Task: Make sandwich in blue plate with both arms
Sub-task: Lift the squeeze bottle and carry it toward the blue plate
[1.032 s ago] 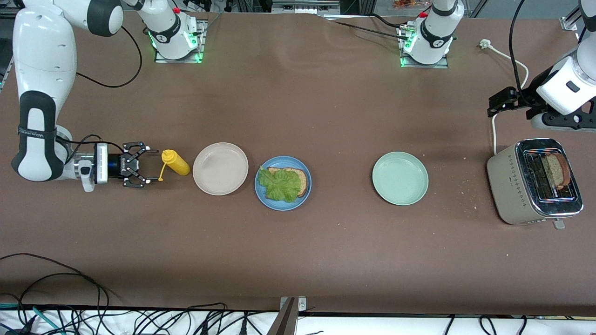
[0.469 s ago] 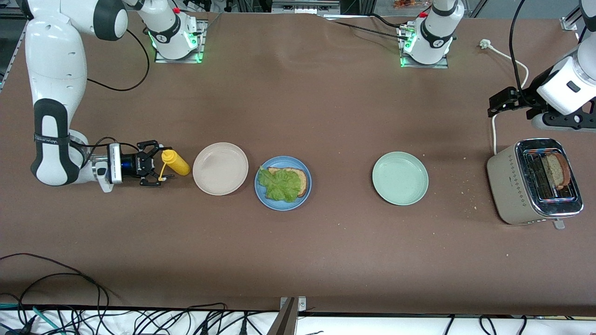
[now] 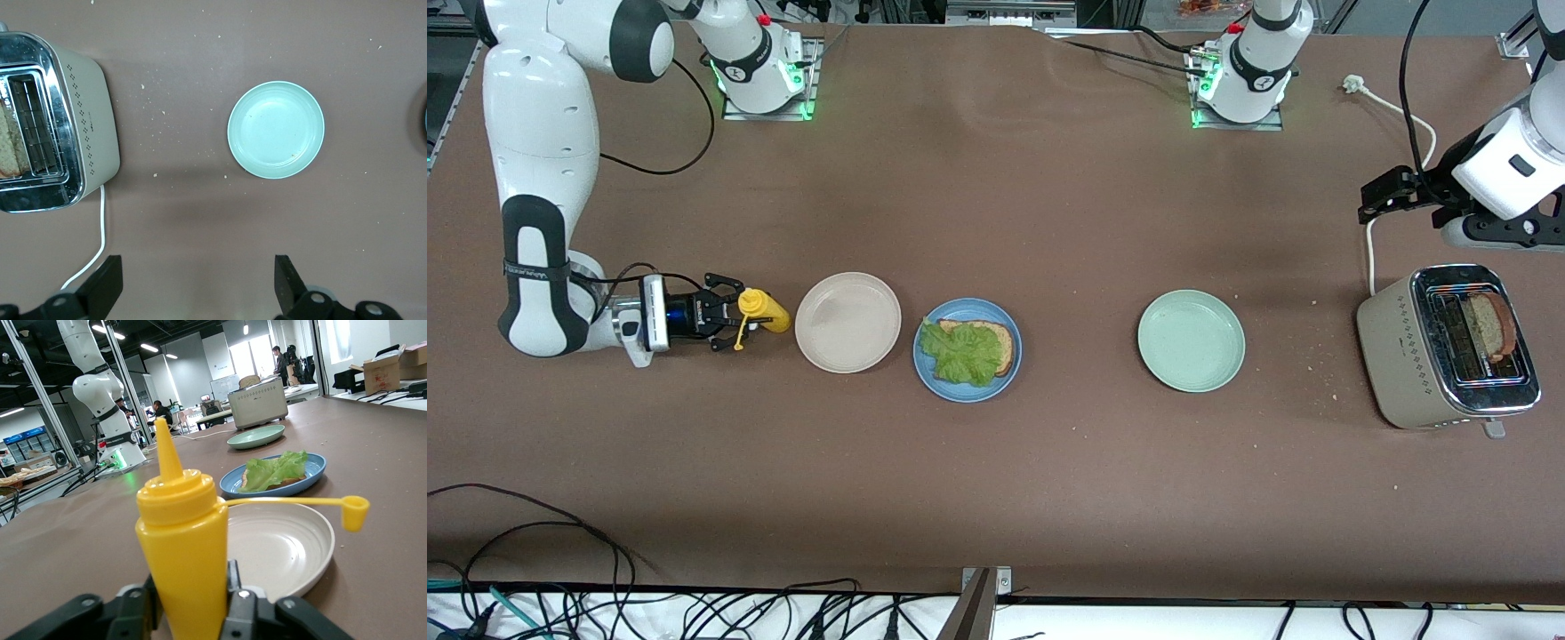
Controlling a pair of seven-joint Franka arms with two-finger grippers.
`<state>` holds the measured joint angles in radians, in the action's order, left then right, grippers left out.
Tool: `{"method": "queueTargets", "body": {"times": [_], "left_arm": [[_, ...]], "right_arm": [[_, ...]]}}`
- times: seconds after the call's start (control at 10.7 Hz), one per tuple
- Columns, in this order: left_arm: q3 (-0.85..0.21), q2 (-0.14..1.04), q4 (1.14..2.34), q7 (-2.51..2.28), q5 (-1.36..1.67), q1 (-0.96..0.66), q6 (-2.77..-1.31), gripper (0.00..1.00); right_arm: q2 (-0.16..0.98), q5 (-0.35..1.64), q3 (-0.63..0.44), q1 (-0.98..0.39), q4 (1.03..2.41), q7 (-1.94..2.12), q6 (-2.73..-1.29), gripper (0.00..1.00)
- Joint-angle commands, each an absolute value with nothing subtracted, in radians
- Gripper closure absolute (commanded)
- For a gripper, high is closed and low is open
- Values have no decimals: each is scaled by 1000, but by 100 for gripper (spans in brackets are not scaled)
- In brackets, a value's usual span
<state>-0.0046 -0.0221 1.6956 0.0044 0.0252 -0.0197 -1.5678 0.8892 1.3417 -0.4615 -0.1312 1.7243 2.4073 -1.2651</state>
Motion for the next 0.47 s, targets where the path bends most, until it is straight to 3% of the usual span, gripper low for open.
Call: {"method": "queueTargets", "body": {"times": [0.0, 0.38], "left_arm": [[-9, -18, 1675, -6, 11, -24, -1551, 0], [-9, -20, 1675, -6, 11, -25, -1551, 0]], "right_arm": [[910, 1339, -462, -123, 1686, 2260, -1262, 89], [896, 1186, -469, -197, 1525, 1917, -1363, 93]]}}
